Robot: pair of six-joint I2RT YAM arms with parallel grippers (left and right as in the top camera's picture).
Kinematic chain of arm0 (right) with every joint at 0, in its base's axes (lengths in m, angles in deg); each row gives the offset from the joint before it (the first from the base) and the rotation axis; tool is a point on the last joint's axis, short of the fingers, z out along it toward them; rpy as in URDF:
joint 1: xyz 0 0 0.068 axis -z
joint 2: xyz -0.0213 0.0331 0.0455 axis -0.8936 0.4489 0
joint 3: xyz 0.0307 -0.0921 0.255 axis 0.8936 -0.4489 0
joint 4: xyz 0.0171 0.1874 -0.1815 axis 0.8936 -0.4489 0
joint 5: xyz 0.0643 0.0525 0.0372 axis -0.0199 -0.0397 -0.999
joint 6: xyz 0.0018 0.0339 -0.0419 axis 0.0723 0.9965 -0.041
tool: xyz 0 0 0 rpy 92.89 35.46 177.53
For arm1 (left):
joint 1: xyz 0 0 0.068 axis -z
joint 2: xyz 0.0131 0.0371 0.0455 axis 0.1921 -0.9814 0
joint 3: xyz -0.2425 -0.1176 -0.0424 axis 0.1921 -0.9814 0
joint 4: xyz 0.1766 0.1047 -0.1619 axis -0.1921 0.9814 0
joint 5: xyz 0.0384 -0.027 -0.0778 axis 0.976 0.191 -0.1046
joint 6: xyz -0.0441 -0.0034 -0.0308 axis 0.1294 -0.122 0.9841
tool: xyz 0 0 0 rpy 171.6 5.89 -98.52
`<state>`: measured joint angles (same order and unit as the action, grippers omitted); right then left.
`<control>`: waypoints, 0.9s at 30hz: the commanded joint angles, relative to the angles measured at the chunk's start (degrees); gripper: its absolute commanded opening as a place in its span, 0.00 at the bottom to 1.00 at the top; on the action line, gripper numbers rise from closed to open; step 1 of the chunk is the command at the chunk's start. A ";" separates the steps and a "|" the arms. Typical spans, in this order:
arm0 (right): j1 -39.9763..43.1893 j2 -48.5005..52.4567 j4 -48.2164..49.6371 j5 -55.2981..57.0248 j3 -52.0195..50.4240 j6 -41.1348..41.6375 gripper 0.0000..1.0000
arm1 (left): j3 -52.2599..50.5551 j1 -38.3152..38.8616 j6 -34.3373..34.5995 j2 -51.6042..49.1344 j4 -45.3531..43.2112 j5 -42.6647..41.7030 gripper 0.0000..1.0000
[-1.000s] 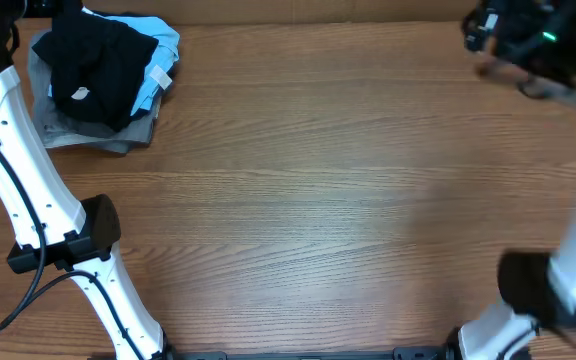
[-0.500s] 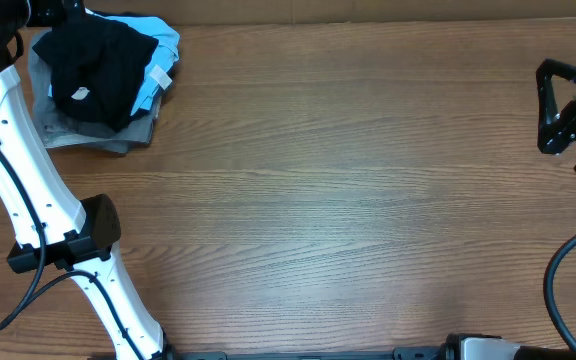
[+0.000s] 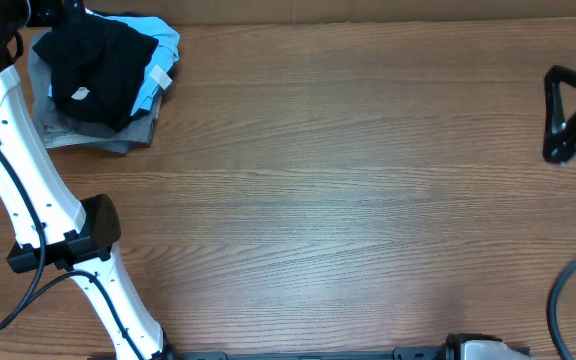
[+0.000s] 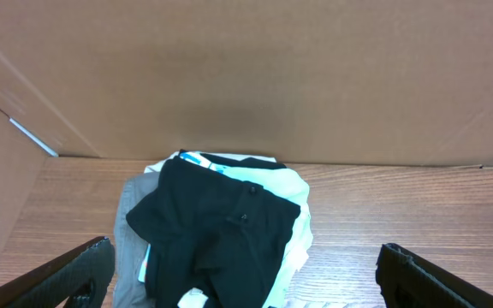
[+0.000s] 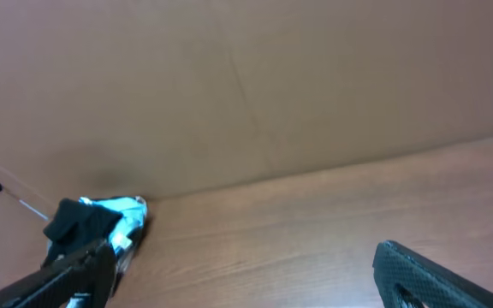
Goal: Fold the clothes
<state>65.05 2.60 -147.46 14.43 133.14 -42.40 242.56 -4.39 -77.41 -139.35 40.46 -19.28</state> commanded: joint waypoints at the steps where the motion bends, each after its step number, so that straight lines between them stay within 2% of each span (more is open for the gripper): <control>1: -0.42 -8.76 6.25 2.21 -12.04 -0.66 1.00 | 0.22 0.11 0.35 0.79 -0.02 -0.66 1.00; 11: -0.42 -40.02 42.77 7.13 -71.08 -0.37 1.00 | 0.22 0.11 0.35 0.79 -0.02 -0.63 1.00; 18: -0.37 -57.13 68.22 7.17 -107.34 7.23 1.00 | 0.22 0.11 0.35 0.79 -0.02 -0.66 1.00; 23: -0.52 -62.18 87.56 7.19 -125.94 8.66 1.00 | 0.22 0.11 0.35 0.79 -0.02 -0.66 1.00; 27: -0.52 -63.60 97.42 8.98 -135.58 8.68 1.00 | 0.22 0.11 0.35 0.79 -0.02 -0.66 1.00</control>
<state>64.94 -59.48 -53.17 21.57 1.96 -34.92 242.56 -4.39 -77.41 -139.35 40.46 -19.28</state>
